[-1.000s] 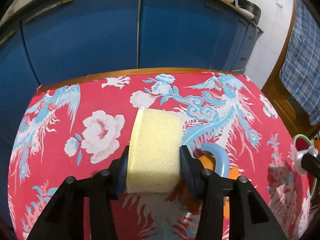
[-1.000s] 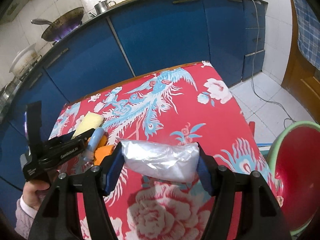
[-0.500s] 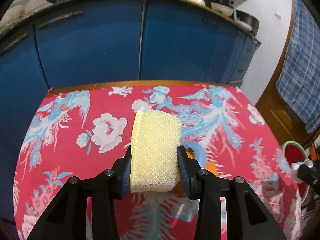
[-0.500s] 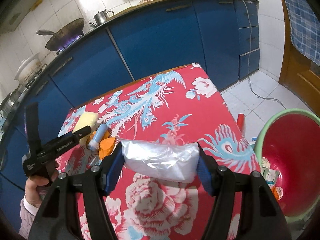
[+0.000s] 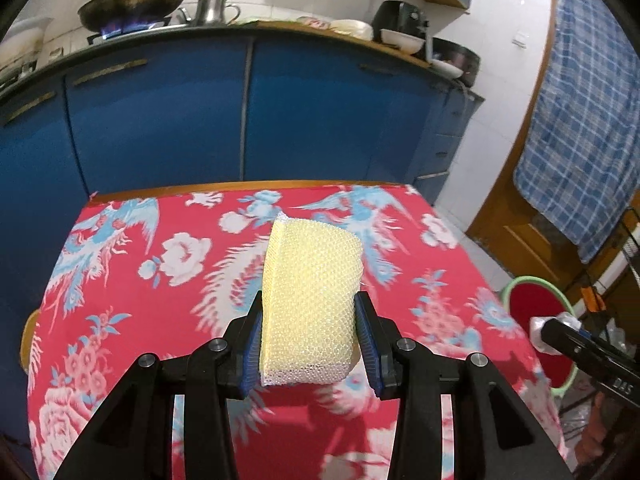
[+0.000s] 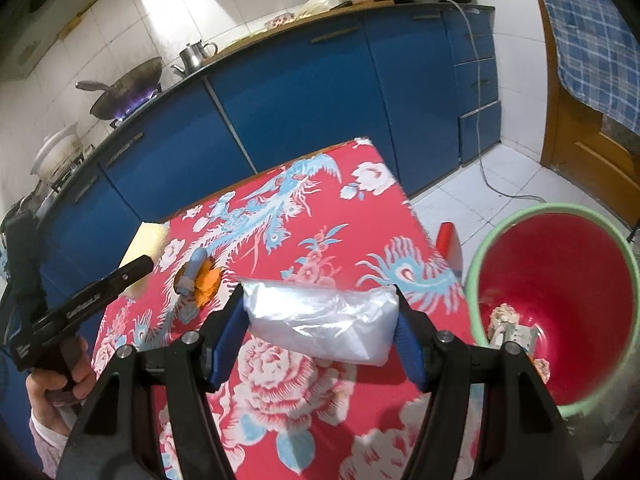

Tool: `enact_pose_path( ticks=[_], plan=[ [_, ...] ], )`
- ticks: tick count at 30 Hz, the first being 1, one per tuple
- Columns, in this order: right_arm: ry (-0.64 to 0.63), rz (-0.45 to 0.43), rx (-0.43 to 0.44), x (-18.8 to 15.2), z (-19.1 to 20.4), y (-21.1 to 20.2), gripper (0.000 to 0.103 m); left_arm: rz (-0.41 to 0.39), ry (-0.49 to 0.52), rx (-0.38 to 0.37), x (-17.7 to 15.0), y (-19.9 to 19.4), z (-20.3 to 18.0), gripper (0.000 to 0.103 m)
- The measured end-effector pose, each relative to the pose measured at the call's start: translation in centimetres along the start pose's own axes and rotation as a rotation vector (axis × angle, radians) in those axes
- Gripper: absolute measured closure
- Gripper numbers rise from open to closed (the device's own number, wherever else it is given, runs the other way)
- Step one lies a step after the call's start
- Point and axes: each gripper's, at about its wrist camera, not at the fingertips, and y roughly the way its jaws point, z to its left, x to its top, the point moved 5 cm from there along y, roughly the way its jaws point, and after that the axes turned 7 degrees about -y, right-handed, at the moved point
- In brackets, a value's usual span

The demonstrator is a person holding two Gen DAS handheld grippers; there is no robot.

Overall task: Collect trash
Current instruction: 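Carry the yellow sponge in the left gripper and white bag in the right gripper over the bucket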

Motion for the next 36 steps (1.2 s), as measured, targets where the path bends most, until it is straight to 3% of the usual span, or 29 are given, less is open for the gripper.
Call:
enact_pose_path(
  ticks=[19, 36],
  plan=[
    [0.077, -0.077, -0.121, -1.0, -5.7, -6.9, 0.035, 0.014, 0.132, -0.190, -2.6, -3.6, -10.8, 0.060],
    [0.178, -0.078, -0.240, -2.6, -12.9, -9.6, 0.034, 0.073, 0.252, -0.302, -3.7, -1.7, -19.8, 0.060]
  ],
)
